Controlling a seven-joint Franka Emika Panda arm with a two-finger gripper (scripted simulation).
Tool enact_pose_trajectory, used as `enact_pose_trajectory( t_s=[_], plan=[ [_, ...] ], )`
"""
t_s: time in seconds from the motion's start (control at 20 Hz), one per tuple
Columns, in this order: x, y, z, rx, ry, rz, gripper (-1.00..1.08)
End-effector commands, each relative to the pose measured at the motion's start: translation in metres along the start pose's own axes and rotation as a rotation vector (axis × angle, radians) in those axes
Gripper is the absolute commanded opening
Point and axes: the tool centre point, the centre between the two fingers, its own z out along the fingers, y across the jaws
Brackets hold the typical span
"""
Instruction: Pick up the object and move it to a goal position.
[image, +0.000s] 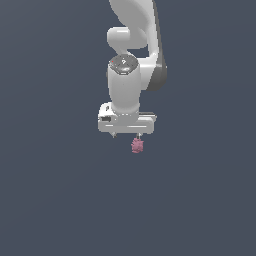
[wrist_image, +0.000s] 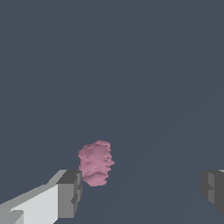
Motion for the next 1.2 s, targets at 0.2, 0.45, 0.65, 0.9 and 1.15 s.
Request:
enact_pose_trajectory(
  t_s=[0.2,0.45,0.65,0.9,1.15],
  plan=[
    [0.000,-0.002,0.001,-0.002,0.001,-0.004,1.00],
    [0.002,-0.007,0.001,-0.008,0.002,-0.015,1.00],
    [0.001,-0.007,0.002,-0.007,0.002,-0.013,1.00],
    [-0.004,-0.014,0.014,-0.008,-0.002,0.003,1.00],
    [-0.018,-0.028,0.041,-0.010,-0.012,0.039,1.00]
  ],
)
